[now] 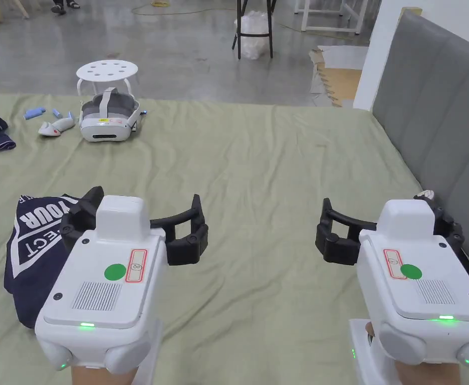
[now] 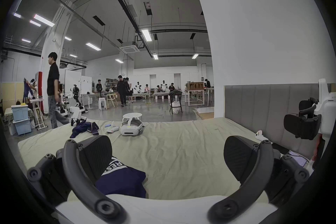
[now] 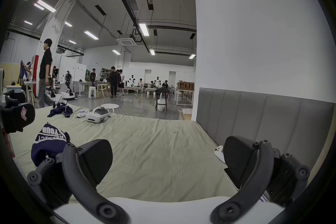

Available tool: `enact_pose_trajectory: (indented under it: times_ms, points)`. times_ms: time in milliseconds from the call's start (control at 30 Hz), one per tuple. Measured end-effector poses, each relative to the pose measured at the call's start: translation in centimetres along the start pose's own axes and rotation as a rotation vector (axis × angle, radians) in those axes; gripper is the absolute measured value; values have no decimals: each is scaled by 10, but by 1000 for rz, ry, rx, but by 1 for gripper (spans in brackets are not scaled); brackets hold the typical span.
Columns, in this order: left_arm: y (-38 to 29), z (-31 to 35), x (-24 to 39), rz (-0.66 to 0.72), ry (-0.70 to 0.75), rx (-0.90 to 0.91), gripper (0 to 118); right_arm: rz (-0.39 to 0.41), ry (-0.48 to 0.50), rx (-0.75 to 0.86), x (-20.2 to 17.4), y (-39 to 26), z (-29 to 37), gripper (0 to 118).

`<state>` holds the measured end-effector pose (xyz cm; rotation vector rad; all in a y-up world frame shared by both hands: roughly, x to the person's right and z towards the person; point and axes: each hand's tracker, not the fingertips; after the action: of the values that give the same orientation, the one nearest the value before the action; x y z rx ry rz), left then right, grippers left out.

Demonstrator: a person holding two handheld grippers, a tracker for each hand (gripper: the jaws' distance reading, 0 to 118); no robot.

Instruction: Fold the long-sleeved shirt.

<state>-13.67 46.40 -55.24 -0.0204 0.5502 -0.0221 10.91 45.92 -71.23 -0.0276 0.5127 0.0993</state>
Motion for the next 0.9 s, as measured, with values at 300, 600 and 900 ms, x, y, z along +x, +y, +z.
enact_pose_trajectory:
  times_ms: [300, 600, 900]
  points:
    - [2, -2, 5, 2, -15, 4, 111, 10, -14, 9, 2, 2, -1, 118]
    - [4, -3, 7, -6, -25, 5, 111, -3, -10, 14, 3, 5, 0, 118]
    - [4, -3, 6, -3, -19, 12, 111, -10, -11, 10, 4, 6, 1, 118]
